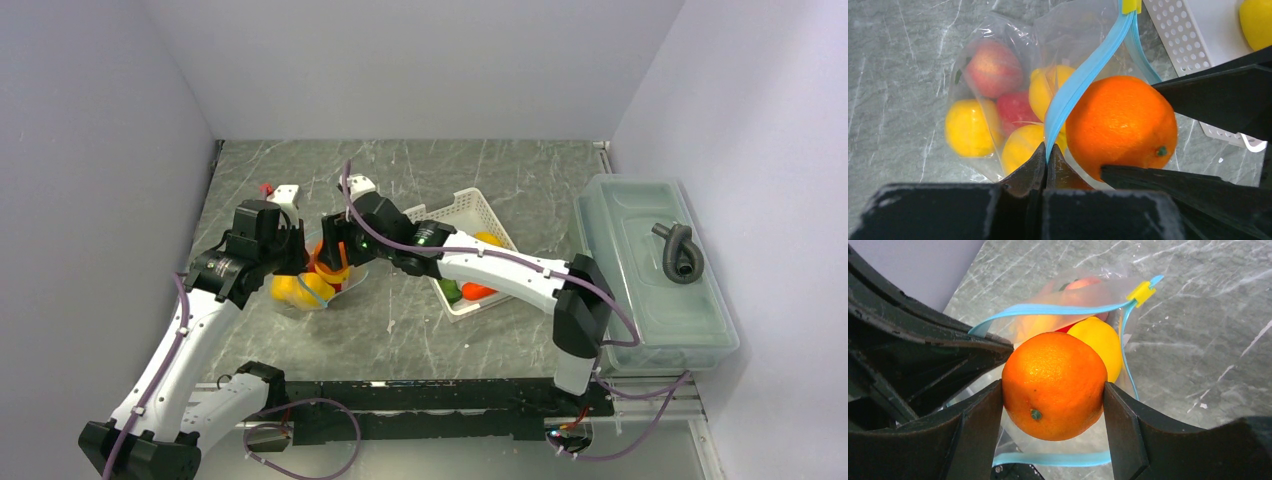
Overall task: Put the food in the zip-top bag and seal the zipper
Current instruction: Place the fake fruit in the zipper food storage bag.
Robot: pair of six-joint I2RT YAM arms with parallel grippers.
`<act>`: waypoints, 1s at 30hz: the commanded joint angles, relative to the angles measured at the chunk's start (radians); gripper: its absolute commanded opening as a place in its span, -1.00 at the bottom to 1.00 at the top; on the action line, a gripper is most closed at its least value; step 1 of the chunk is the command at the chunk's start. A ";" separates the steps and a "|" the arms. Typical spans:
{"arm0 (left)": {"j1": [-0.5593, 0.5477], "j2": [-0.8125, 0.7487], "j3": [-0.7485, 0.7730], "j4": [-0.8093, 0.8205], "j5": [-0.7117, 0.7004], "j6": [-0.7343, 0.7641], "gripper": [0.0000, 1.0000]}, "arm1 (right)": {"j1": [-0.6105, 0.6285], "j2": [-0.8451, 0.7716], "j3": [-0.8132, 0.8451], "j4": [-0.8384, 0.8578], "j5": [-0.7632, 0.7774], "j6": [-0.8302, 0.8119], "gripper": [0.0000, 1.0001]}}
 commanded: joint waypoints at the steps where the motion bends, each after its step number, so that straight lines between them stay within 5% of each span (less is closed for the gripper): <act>1: -0.001 -0.017 0.004 0.032 0.012 0.019 -1.00 | 0.002 0.021 0.065 0.070 -0.002 0.022 -0.18; 17: 0.000 -0.017 0.004 0.030 0.012 0.019 -1.00 | 0.005 0.003 0.063 0.073 -0.016 0.025 0.76; 30: -0.001 -0.013 0.004 0.030 0.012 0.019 -1.00 | 0.005 -0.138 -0.054 0.055 0.055 0.036 0.79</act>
